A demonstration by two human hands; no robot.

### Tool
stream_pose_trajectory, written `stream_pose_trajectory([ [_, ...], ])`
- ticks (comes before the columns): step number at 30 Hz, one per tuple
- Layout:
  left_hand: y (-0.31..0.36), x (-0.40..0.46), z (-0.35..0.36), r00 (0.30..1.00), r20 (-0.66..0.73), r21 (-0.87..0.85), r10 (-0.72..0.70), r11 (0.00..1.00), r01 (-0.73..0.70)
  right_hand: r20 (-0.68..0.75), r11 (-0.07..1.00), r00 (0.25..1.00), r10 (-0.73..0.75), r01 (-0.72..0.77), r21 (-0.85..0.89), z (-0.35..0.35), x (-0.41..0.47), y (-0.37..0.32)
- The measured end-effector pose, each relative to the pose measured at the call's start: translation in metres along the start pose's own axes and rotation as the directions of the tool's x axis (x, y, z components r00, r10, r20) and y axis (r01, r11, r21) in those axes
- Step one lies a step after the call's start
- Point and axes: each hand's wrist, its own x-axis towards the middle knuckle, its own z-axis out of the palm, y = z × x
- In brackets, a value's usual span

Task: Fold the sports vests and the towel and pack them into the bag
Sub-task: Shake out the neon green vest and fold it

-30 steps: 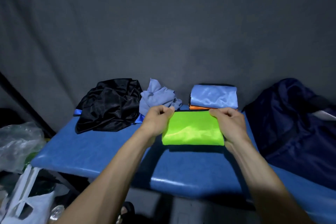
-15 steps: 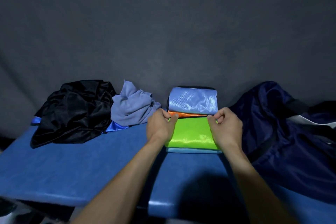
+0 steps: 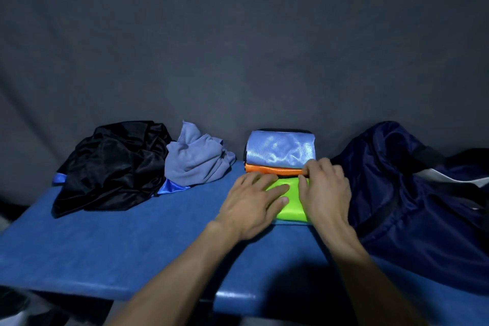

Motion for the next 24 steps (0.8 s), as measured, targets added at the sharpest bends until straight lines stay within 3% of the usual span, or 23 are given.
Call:
stream_pose_trajectory([
  [1,-0.001,-0.003,0.003,1.0,0.0,0.002,-0.01,1.0,0.01,-0.023,0.995,0.995,-0.097,0.096,-0.022,0.0,-0.002,-0.001],
  [3,0.0,-0.005,0.006,1.0,0.011,0.013,-0.012,1.0,0.011,0.066,0.969,0.967,-0.246,0.247,-0.007,0.004,-0.008,-0.003],
  [6,0.005,-0.01,0.006,0.998,0.05,0.012,-0.027,1.0,0.027,0.167,0.938,0.924,-0.344,0.346,0.02,0.01,-0.021,0.003],
  [11,-0.003,-0.017,0.001,0.978,0.207,-0.049,0.012,0.999,-0.002,0.316,0.921,0.866,-0.388,0.353,0.165,0.009,-0.033,0.024],
  [16,-0.01,-0.022,0.007,0.983,0.17,0.109,0.075,0.99,-0.095,0.478,0.902,0.767,-0.428,0.333,0.275,-0.003,-0.035,0.044],
  [24,-0.023,-0.018,-0.002,0.963,0.259,0.089,0.074,0.991,-0.101,0.474,0.927,0.797,-0.375,0.337,0.165,-0.002,-0.038,0.029],
])
